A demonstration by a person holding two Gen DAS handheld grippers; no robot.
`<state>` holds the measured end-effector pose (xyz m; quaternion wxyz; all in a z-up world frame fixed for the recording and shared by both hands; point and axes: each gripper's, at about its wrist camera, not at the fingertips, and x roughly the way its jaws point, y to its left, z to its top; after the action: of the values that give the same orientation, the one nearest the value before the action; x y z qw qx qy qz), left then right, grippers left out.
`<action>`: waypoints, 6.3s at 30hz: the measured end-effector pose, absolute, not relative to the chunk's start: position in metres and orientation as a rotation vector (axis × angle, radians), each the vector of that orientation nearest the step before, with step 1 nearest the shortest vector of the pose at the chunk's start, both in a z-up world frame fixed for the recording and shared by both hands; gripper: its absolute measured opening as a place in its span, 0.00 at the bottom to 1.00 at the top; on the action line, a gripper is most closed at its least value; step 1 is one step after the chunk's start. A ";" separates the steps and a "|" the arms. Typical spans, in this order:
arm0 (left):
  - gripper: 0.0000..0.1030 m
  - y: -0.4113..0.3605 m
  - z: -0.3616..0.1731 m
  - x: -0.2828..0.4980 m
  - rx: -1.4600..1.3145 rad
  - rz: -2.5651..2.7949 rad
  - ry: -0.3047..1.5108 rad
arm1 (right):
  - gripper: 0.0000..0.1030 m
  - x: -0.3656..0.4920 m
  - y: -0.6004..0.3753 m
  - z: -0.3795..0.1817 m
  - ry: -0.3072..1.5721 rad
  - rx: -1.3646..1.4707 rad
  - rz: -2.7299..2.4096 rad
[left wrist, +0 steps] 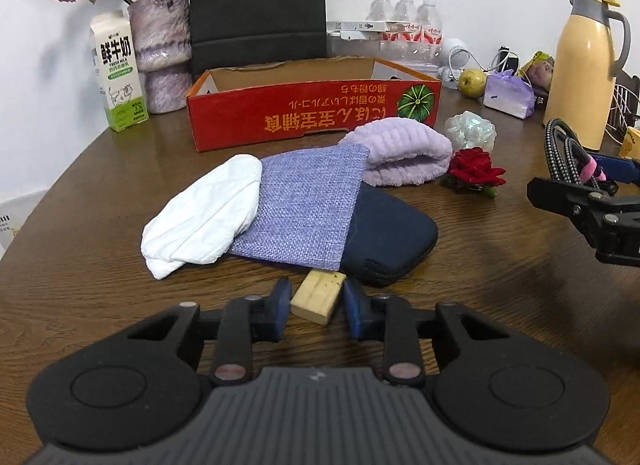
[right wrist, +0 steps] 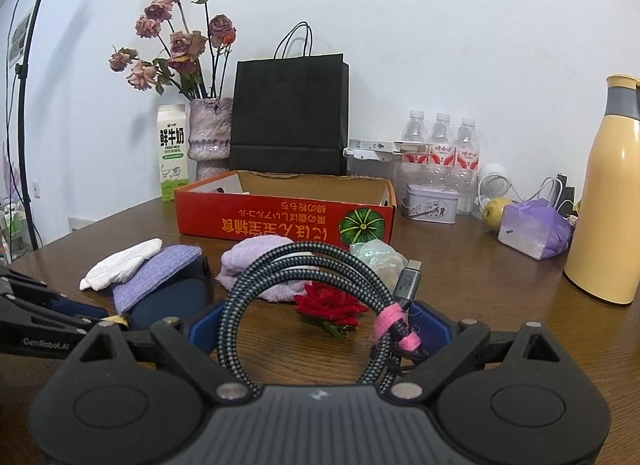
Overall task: Organize objects
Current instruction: 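Grasp the small wooden block with the left tool while the right tool lifts the cable, then carry the wooden block and the cable over the red box with both tools, then open both tools to drop the wooden block and cable into the box, then withdraw both tools from the box back toward the table items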
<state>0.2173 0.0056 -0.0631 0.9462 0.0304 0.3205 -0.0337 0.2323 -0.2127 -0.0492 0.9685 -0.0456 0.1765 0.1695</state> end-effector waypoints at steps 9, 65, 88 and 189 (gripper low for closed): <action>0.27 0.007 -0.052 0.192 0.038 -0.028 0.576 | 0.92 0.232 -0.213 -0.049 0.355 -0.092 0.343; 0.27 0.009 0.043 0.307 -0.079 0.062 0.341 | 0.92 0.347 -0.145 0.018 0.299 -0.109 0.424; 0.27 0.019 0.047 0.370 -0.089 0.094 0.326 | 0.92 0.409 -0.140 0.018 0.304 -0.117 0.397; 1.00 0.054 0.018 0.280 -0.066 0.105 0.342 | 1.00 0.324 -0.186 -0.004 0.344 -0.107 0.383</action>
<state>0.2803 0.0539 0.0179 0.9835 -0.0329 0.1702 0.0523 0.3241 -0.1864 -0.0039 0.9657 -0.0530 0.1698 0.1892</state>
